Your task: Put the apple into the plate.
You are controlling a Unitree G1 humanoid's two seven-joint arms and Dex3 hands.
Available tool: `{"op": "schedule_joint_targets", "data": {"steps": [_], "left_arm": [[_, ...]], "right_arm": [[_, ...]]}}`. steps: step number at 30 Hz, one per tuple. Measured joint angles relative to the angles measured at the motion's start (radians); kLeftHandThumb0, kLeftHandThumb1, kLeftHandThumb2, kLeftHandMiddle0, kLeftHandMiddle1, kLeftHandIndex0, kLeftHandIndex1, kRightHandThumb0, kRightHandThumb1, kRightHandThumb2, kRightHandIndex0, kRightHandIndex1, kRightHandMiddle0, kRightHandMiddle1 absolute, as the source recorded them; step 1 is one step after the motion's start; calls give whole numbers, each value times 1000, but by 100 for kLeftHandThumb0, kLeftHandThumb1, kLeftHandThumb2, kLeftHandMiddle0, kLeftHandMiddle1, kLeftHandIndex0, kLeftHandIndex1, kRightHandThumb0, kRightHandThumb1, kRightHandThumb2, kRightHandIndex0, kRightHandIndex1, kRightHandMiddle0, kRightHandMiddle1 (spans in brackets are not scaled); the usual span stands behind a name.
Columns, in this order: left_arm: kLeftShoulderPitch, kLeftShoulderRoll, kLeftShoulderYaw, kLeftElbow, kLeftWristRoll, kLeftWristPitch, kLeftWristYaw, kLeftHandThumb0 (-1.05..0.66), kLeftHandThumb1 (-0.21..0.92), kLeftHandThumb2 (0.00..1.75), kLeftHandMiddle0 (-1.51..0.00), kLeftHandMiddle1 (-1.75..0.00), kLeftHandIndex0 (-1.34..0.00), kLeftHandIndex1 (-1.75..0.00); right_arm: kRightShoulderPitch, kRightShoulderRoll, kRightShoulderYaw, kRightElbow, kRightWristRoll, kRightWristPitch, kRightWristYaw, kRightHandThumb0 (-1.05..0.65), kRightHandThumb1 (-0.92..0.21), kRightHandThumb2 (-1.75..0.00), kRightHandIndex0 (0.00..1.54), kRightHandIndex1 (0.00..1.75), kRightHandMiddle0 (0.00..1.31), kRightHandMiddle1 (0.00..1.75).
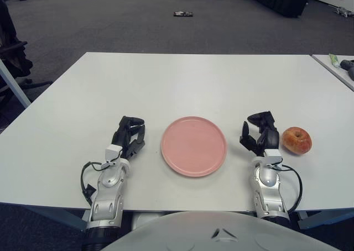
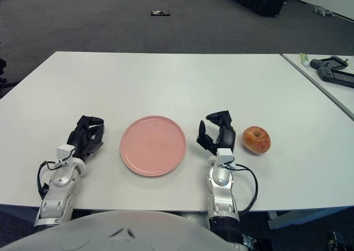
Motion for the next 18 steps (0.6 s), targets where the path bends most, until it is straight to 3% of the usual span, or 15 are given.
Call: {"op": "schedule_joint_targets", "data": {"steps": [2,5,7,11,14,18], "left_arm": [[0,0,-1,0,1,-2,0,-35,92,53,-39,-128,-19,-175],[0,0,-1,1,1,-3,0,-35,92,53,-40,-128,-19,-175],[0,0,-2,0,3,0,1,-35,92,53,-40,-128,-19,-175],[-1,-1,-2,-3,5,17,2,-35,92,53,-40,-127,-19,-175],[-1,-2,-2,-5,5,20,3,-35,92,53,-40,-127,-19,-175],[0,-5,-2,-5,6,20,8,-35,92,53,-40,-127,-19,-175]], "right_arm": [[-4,-18,0,7,-75,-41,-54,-55,-74,-75,9,110,9,144],[-8,-44,-2,8,-204,-59,-155,-66,-66,-84,3,93,3,121],[-11,-63,-3,10,-294,-60,-233,-71,-65,-83,1,78,1,104],[-24,-109,-9,31,-430,-53,-384,-82,-67,-73,0,31,0,48],[-32,-147,-16,51,-513,-16,-506,-86,-65,-70,0,11,0,17],[-39,-180,-19,59,-599,59,-641,-90,-62,-66,0,3,0,4]]}}
